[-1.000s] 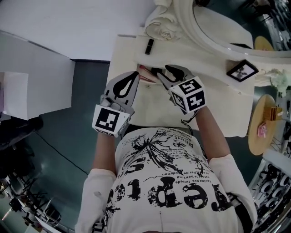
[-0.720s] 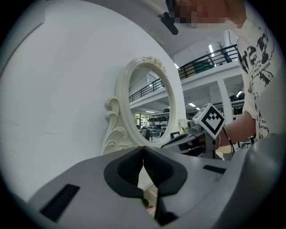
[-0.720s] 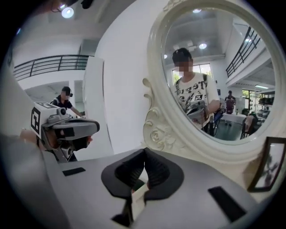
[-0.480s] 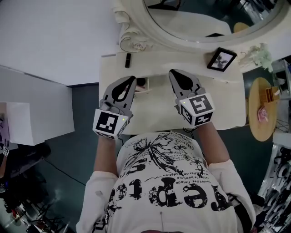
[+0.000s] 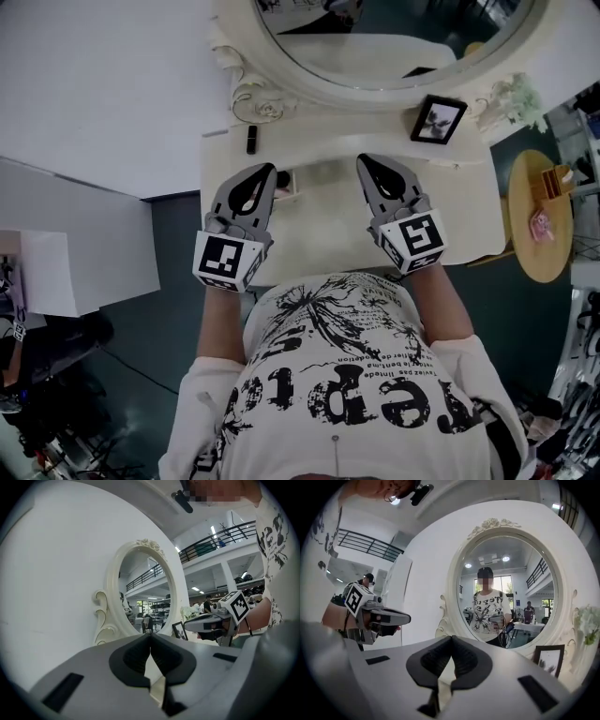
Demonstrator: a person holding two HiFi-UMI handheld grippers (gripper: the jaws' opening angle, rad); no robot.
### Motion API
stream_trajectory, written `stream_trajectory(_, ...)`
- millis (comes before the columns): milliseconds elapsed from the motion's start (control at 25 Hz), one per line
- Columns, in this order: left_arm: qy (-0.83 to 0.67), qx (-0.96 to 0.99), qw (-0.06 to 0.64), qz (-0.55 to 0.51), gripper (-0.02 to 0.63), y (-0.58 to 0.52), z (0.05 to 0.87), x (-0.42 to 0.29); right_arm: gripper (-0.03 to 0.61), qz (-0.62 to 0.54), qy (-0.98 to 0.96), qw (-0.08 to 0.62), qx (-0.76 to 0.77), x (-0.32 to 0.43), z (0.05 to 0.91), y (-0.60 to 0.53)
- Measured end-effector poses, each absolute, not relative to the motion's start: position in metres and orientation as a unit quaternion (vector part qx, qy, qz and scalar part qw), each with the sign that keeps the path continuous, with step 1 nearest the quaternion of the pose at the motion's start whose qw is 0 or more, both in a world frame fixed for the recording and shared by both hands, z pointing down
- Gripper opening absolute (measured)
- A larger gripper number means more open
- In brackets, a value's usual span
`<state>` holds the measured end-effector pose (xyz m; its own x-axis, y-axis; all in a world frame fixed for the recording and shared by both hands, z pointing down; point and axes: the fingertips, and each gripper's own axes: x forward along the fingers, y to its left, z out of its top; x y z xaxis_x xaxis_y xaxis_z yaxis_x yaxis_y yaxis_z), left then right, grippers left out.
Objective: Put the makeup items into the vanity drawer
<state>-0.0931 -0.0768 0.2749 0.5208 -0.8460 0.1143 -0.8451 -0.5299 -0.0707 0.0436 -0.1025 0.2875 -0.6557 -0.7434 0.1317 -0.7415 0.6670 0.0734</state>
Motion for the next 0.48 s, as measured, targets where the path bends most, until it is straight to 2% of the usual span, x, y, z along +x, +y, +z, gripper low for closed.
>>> stream_trajectory(480, 0.483, -0.873, -0.001, -0.066, 0.014, -0.0720, 0.2749, -0.0828, 0.009, -0.015, -0.913, 0.070, 0.402, 0.0433, 0.2841, -0.0981)
